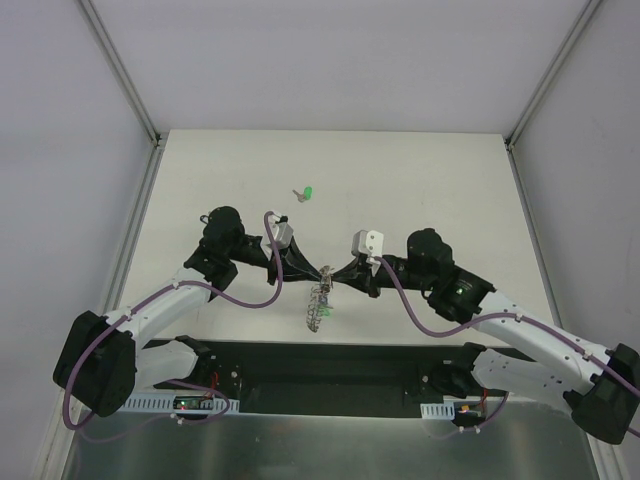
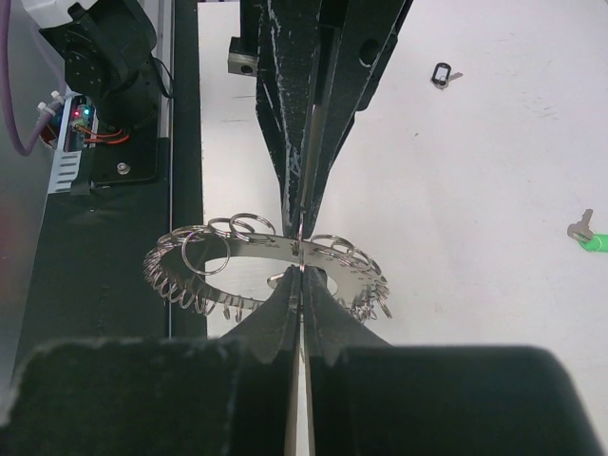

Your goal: Put the keys on the keyring

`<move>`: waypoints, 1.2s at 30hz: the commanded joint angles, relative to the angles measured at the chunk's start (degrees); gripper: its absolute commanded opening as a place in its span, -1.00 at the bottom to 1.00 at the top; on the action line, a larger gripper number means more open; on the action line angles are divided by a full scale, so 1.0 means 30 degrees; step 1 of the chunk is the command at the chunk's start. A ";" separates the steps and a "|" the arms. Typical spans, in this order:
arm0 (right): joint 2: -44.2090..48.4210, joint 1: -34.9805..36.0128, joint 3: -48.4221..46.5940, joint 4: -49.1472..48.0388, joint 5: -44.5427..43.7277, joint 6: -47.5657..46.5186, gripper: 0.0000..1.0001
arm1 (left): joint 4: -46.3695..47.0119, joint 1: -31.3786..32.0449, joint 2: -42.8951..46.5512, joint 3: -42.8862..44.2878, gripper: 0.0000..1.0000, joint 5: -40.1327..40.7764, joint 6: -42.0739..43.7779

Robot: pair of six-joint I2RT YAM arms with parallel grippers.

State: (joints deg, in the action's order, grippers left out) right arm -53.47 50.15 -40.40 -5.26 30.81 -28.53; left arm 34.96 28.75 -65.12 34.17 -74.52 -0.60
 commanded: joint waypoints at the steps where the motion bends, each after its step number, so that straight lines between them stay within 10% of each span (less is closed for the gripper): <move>1: -0.0164 0.0129 -0.0155 -0.1002 0.0160 -0.0039 -0.97 | 0.0915 -0.0180 0.0292 0.0943 -1.00 -0.0795 0.0464; 36: -0.0134 0.0275 -0.0185 -0.0796 0.0307 0.0078 -0.98 | 0.0944 -0.0180 0.0233 0.1001 -1.00 -0.0707 0.0318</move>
State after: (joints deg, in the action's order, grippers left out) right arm -53.47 50.52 -40.40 -5.34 30.68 -28.51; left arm 34.76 28.75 -65.12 34.26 -74.50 -0.60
